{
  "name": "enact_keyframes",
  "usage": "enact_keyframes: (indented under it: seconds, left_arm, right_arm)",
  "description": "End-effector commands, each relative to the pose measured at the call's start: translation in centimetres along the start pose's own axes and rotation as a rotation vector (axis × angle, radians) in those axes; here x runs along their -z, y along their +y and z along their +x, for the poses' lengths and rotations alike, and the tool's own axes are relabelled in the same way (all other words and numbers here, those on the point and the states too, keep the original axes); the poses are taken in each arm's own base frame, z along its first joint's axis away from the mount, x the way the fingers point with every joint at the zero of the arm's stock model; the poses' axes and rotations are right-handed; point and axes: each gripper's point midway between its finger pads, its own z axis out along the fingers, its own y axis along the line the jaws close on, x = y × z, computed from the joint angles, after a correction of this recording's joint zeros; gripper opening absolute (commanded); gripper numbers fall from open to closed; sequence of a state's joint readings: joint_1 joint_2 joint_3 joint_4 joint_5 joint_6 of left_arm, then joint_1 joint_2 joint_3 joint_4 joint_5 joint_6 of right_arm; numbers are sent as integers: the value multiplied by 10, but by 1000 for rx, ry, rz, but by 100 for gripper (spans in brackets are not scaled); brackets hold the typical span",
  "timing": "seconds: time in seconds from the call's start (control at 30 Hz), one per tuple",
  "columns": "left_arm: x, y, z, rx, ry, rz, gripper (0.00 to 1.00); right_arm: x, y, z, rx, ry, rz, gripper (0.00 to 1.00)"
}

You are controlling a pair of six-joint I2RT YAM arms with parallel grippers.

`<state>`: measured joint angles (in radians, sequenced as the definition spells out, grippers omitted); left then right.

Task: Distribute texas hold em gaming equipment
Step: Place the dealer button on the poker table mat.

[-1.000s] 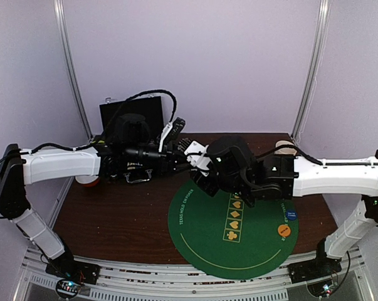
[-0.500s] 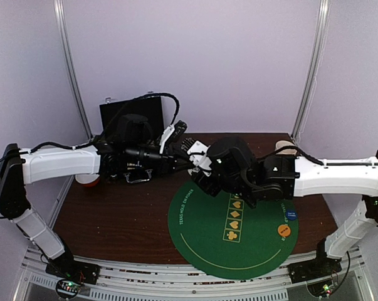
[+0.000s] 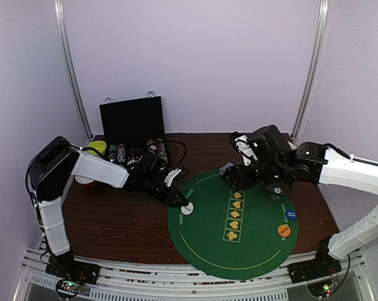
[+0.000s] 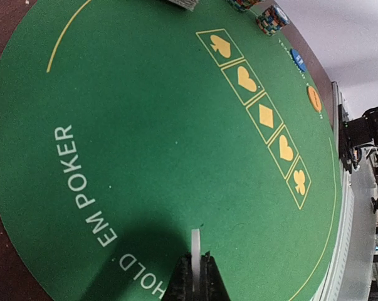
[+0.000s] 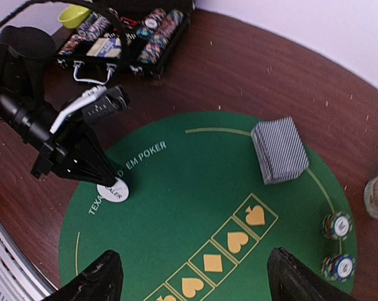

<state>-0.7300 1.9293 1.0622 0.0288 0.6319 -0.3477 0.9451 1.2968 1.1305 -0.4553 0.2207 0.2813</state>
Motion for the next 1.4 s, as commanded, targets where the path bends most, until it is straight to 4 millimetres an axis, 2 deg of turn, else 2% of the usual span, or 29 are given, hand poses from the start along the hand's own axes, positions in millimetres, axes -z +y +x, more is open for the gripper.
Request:
enact_keyframes:
  seconds: [0.0, 0.17, 0.3, 0.43, 0.57, 0.7, 0.83, 1.0, 1.13, 1.27, 1.37]
  left_arm:
    - [4, -12, -21, 14, -42, 42, 0]
    - [17, -17, 0, 62, -4, 46, 0]
    - [11, -8, 18, 107, 36, 36, 0]
    - [6, -1, 19, 117, 37, 25, 0]
    - [3, 9, 23, 120, 57, -15, 0]
    - [4, 26, 29, 112, 92, -114, 0]
    - [12, 35, 23, 86, 76, -197, 15]
    - [18, 38, 21, 79, 79, -245, 38]
    - [29, 31, 4, 31, 35, -260, 47]
    - [41, 14, -31, -92, -9, -254, 55]
    - [48, 2, -57, -163, -48, -237, 63]
  right_arm:
    - [-7, -17, 46, -161, 202, 5, 81]
    - [5, -50, 67, -251, 315, 143, 82]
    - [18, -71, 98, -313, 442, 260, 82]
    - [31, -81, 135, -355, 551, 334, 82]
    - [35, -83, 156, -407, 592, 340, 83]
    - [34, -95, 172, -454, 616, 366, 84]
    - [33, -114, 176, -513, 596, 401, 83]
    - [29, -124, 180, -542, 593, 411, 83]
    - [32, -131, 174, -549, 571, 440, 83]
    - [38, -143, 174, -571, 543, 487, 83]
    - [39, -152, 181, -608, 534, 514, 83]
